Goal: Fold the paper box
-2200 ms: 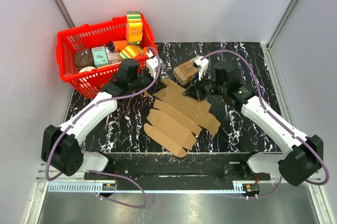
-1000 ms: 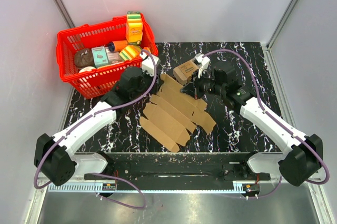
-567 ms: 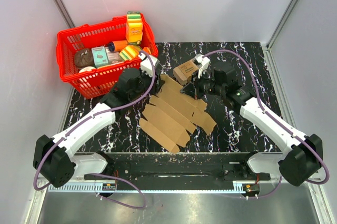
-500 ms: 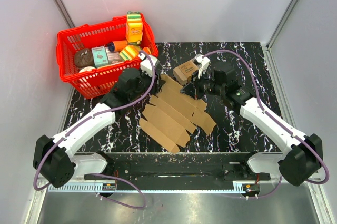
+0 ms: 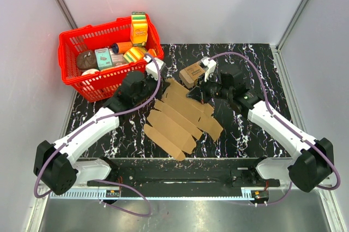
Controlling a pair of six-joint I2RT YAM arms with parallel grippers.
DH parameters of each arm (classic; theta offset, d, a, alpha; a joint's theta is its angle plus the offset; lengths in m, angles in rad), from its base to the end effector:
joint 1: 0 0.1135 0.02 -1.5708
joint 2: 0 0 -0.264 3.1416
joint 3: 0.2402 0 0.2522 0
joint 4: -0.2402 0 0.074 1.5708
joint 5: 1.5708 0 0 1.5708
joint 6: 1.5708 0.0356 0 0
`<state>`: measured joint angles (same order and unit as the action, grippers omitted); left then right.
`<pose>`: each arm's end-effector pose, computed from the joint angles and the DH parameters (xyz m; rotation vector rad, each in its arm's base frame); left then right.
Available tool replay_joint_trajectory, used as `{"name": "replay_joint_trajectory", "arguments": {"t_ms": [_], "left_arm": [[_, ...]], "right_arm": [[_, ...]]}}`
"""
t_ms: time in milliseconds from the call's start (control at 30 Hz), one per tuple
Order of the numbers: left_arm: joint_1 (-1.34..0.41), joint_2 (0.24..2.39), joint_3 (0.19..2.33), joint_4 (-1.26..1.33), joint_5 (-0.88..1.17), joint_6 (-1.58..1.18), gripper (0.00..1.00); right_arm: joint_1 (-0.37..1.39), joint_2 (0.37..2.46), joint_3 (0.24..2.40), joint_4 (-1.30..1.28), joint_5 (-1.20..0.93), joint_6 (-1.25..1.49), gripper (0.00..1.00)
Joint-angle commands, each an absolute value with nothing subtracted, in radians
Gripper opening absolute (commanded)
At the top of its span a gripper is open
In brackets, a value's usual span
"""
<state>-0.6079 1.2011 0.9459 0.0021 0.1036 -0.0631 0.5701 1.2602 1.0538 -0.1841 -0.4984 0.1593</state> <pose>0.2300 -0.1645 0.3285 0.5718 1.7697 -0.5647 0.2339 0.1701 0.3333 -0.7447 1.8963 0.9572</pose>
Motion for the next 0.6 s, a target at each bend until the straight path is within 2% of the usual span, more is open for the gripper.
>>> {"name": "replay_joint_trajectory", "arguments": {"t_ms": [0,267,567], "left_arm": [[-0.609,1.180,0.948,0.046,0.081,-0.043,0.18],[-0.646,1.187,0.997,0.011,0.005,-0.055,0.17],[-0.801,1.226,1.037,0.003,-0.306,-0.055,0.15]], "right_arm": [[0.584,1.255,1.063,-0.156,-0.511,0.175,0.00],[0.586,1.256,1.062,-0.121,-0.488,0.222,0.00],[0.586,1.258,1.062,-0.090,-0.445,0.287,0.00]]}}
